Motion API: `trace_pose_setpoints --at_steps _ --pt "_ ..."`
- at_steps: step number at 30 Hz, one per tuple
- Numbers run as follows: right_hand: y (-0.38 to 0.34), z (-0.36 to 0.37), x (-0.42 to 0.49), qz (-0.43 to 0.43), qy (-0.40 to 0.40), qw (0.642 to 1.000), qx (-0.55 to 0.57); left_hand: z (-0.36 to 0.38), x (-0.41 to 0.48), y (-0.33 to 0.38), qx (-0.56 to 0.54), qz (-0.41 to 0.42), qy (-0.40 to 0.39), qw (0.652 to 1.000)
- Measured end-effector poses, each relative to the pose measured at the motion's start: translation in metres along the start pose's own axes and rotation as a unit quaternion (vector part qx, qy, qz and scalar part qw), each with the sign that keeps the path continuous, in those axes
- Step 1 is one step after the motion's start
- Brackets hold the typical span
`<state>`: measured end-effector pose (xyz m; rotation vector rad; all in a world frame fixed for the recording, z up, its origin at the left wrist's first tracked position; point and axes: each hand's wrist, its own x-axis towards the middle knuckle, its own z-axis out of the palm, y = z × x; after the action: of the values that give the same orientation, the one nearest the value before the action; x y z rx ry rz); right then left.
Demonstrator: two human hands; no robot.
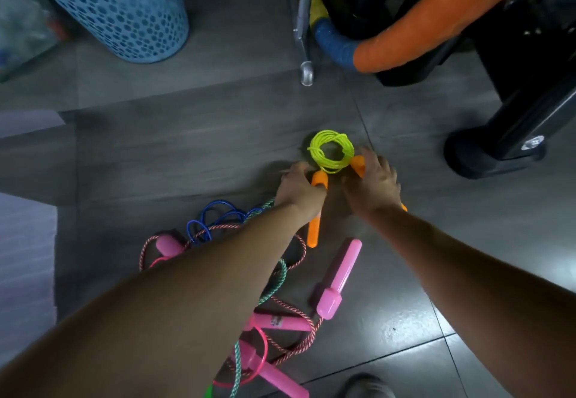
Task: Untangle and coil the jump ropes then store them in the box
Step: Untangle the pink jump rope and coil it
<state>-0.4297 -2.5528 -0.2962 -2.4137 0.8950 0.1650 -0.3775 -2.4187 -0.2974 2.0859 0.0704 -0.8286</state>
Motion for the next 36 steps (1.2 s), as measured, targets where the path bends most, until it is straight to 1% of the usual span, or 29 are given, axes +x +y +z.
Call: trace_pose_setpoints --at_steps 3,6,10,13,15,18,23,26,27,29,32,34,36 --pt "0.006 -0.003 -0.011 -0.053 0.033 0.997 -0.040 0.001 0.008 -0.016 0.031 0.004 0.003 0.999" --pt "0.012 -0.005 -0.019 -0.073 0.056 0.995 -0.040 -0.005 -0.008 -0.008 0.044 0.012 0.003 0.999" --pt "0.015 -0.004 -0.032 -0.126 0.076 0.986 -0.074 -0.009 -0.019 -0.007 0.104 0.045 0.026 0.993" --pt "0.010 0.005 -0.045 -0.134 0.028 0.988 -0.069 -0.018 -0.025 -0.012 0.109 0.064 0.031 0.991" --pt "0.007 0.011 -0.059 -0.159 -0.007 0.986 -0.051 -0.028 -0.036 -0.016 0.123 0.079 0.039 0.988" --pt "-0.003 0.015 -0.085 -0.185 -0.033 0.982 -0.024 -0.052 -0.056 -0.031 0.136 0.102 0.053 0.984" --pt "-0.022 0.021 -0.128 -0.213 -0.096 0.972 0.011 -0.110 -0.094 -0.082 0.186 0.106 0.096 0.972" --pt "-0.034 0.025 -0.150 -0.237 -0.159 0.958 0.000 -0.142 -0.123 -0.116 0.231 0.098 0.120 0.961" --pt "-0.038 0.027 -0.156 -0.253 -0.181 0.950 -0.007 -0.149 -0.133 -0.125 0.242 0.091 0.113 0.959" --pt "-0.047 0.031 -0.168 -0.280 -0.220 0.934 -0.017 -0.155 -0.152 -0.141 0.259 0.065 0.071 0.961" --pt "-0.053 0.041 -0.182 -0.286 -0.257 0.923 -0.016 -0.153 -0.173 -0.157 0.294 0.056 0.009 0.954" --pt "-0.055 0.050 -0.189 -0.283 -0.257 0.924 -0.006 -0.149 -0.181 -0.162 0.317 0.066 0.004 0.946" --pt "-0.062 0.057 -0.190 -0.240 -0.237 0.940 0.043 -0.147 -0.181 -0.165 0.282 0.061 0.042 0.956"
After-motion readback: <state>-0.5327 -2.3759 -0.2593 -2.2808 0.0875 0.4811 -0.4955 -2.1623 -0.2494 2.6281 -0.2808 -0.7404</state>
